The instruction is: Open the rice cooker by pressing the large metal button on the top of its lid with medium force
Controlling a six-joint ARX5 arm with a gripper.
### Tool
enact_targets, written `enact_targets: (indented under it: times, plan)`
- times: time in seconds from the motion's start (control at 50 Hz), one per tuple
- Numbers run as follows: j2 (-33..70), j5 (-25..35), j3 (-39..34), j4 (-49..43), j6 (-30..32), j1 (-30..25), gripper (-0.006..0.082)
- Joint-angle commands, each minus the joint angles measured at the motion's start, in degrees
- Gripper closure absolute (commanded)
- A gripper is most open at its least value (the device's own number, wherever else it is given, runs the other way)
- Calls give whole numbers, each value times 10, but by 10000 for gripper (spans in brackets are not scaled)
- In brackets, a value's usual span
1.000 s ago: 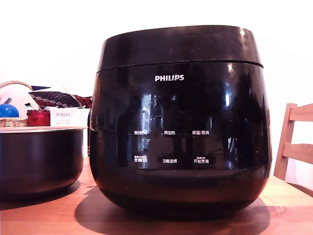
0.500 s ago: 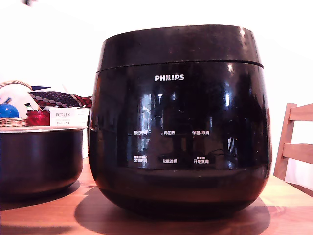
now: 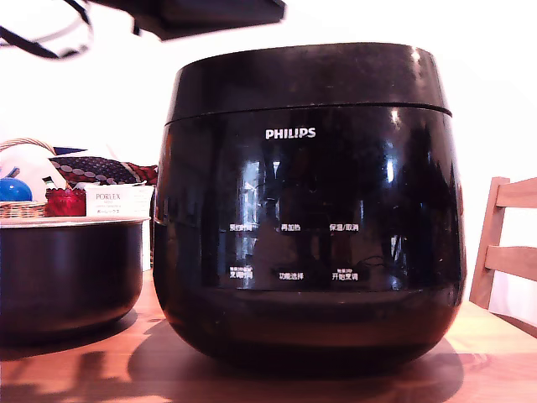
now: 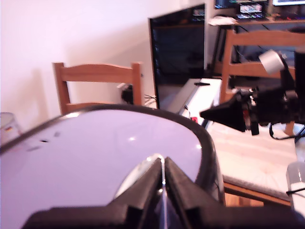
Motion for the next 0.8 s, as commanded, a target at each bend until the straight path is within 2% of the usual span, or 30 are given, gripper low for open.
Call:
enact_targets:
  times: [0.0,0.18,0.48,0.78]
  plan:
    - [13,-11,8,13,3,-7,790]
    - [40,-51,8,28,16,-16,790]
    - [69,-57,9,31,16,-16,790]
    - [76,-57,19,-49,16,-16,790]
